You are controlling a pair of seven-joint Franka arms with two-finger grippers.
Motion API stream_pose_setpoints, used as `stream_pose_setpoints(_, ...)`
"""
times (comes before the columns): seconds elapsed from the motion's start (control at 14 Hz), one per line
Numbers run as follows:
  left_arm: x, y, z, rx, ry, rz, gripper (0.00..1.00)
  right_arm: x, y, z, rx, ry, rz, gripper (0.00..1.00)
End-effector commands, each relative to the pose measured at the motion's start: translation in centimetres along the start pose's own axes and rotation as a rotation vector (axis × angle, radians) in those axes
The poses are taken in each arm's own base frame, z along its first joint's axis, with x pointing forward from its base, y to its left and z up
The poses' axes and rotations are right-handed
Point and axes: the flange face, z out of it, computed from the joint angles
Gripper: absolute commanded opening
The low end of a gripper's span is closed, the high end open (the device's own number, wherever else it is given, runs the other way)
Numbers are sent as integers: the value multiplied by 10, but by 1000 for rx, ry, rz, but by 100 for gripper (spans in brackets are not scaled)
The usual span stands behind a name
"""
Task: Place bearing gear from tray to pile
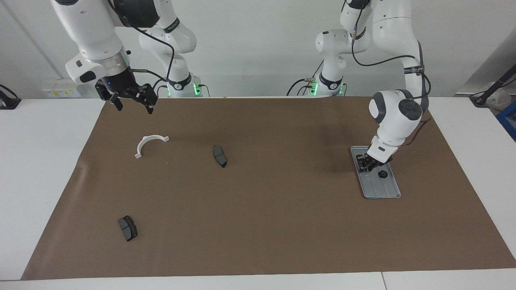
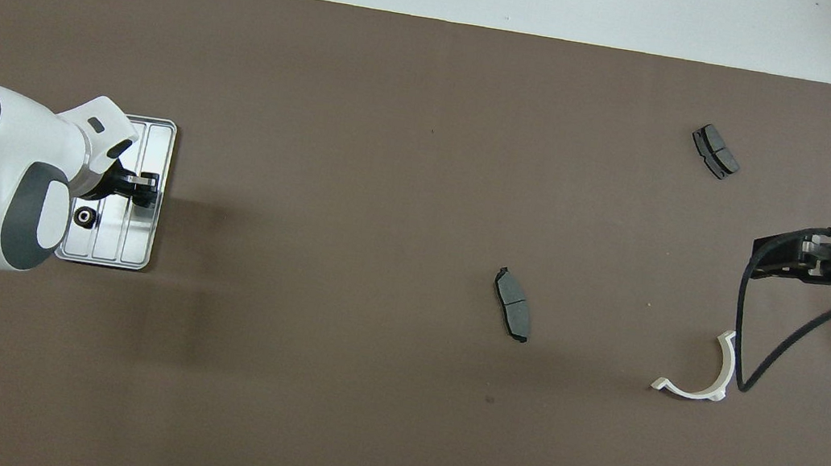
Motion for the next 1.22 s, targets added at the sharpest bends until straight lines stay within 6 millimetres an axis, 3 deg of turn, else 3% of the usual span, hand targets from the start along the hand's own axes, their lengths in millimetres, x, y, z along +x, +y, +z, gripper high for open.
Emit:
stream_pose_setpoints(0.0, -6, 1, 3, -1, 14, -9, 29, 0, 3, -2, 17, -8, -28, 100)
stream_pose_setpoints(0.79, -6, 1, 2, -1, 13, -1, 6, 0, 3, -2, 16, -7, -28, 100)
stream_pose_setpoints(1.0, 7, 4, -9, -3, 22, -6, 0, 0, 3, -2, 16, -7, -28, 100)
stream_pose_setpoints(1.15, 24, 17, -27, -6, 3, -5, 0, 0, 3, -2, 17, -8, -28, 100)
